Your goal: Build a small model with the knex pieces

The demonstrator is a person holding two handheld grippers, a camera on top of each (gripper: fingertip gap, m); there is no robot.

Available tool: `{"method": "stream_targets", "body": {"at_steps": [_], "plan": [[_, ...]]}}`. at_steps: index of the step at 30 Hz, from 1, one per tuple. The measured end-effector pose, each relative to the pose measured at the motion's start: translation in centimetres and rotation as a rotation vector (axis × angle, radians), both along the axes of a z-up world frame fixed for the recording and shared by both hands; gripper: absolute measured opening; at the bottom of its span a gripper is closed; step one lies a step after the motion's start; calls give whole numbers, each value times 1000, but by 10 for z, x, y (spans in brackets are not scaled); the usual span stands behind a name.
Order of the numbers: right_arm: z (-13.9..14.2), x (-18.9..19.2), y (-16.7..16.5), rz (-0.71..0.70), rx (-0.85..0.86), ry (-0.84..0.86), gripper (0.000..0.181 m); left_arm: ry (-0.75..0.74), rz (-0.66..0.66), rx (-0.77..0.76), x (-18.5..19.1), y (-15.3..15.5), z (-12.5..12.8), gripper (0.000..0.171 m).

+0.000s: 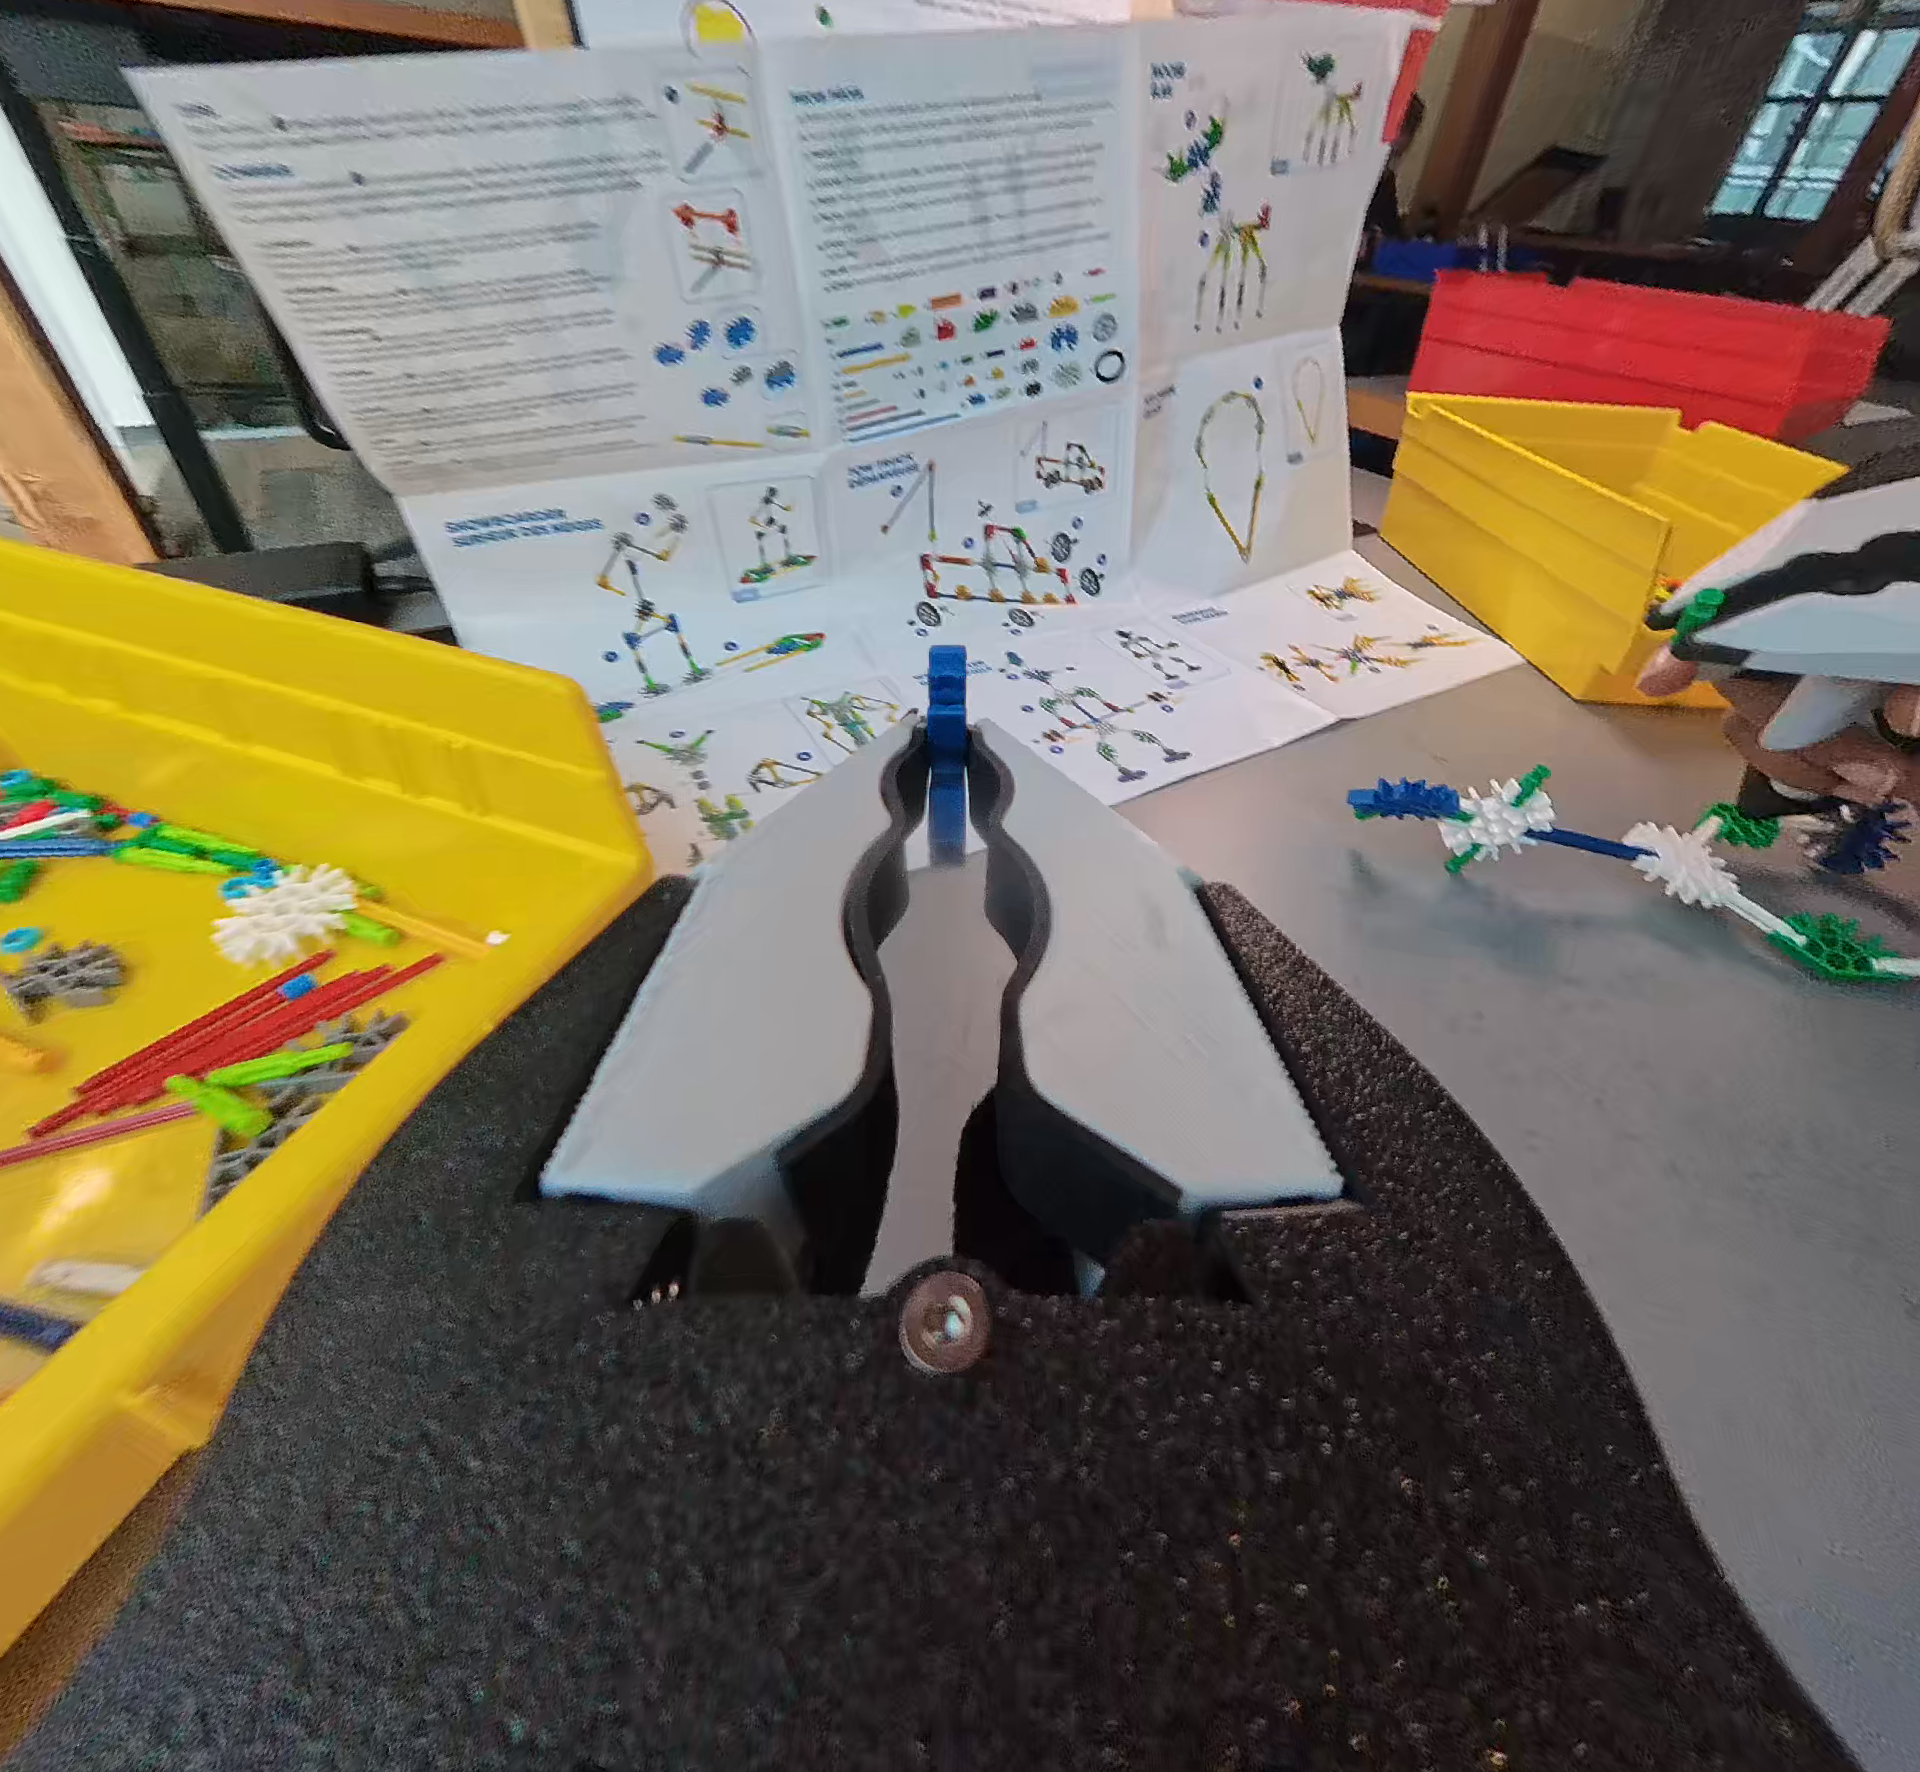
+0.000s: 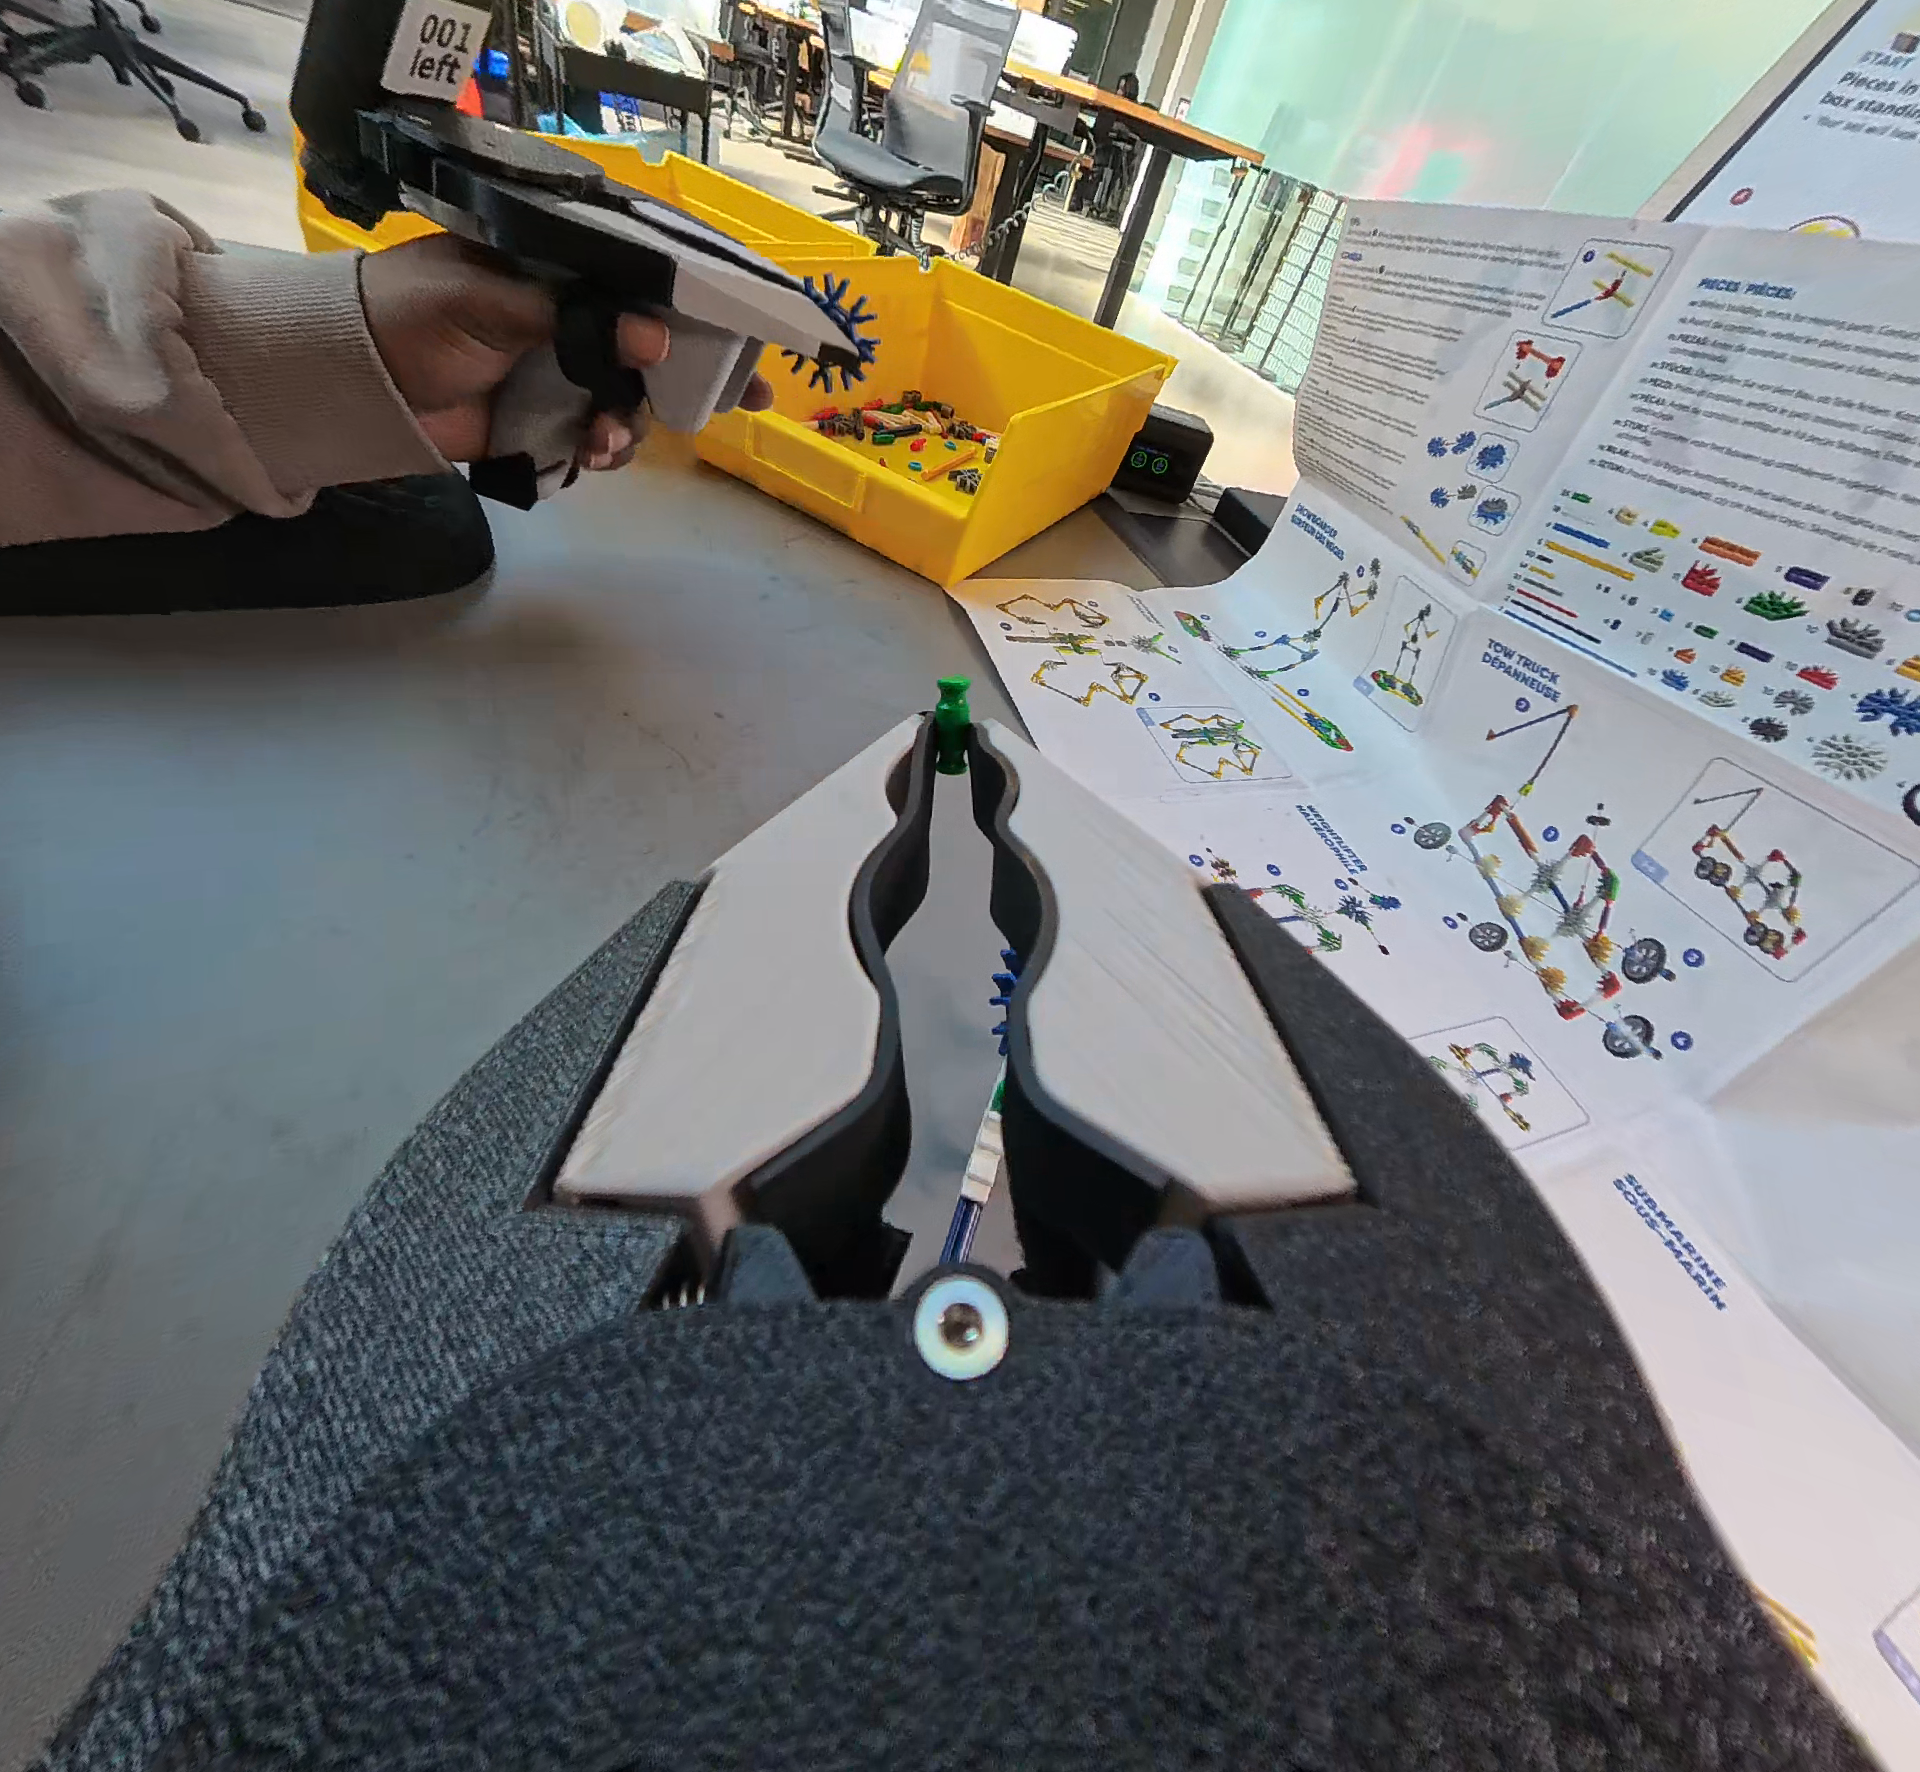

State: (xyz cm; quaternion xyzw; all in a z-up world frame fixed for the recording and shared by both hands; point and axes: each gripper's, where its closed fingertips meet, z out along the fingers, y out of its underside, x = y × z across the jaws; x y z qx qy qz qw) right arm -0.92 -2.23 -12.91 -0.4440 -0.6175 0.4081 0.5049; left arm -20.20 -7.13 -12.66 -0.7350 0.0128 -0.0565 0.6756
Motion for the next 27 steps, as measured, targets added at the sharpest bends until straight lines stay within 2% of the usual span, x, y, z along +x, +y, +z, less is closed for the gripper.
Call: {"method": "stream_targets", "body": {"at_steps": [5, 9, 13, 17, 22, 27], "plan": [[3, 1, -3, 7, 10, 3, 5, 14, 184, 90, -48, -43, 24, 6], [2, 4, -3, 6, 24, -8, 4, 163, 401, 108, -104, -93, 46, 6], [3, 8, -1, 6, 11, 0, 5, 335, 691, -63, -184, -153, 57, 6], [4, 9, 1, 2, 7, 4, 4, 458, 875, -272, -245, -197, 57, 5], [0, 10, 2, -14, 57, -17, 5, 404, 950, -312, -283, -224, 53, 6], [-2, 11, 3, -20, 80, -25, 5, 337, 969, -344, -300, -239, 48, 6]]}}
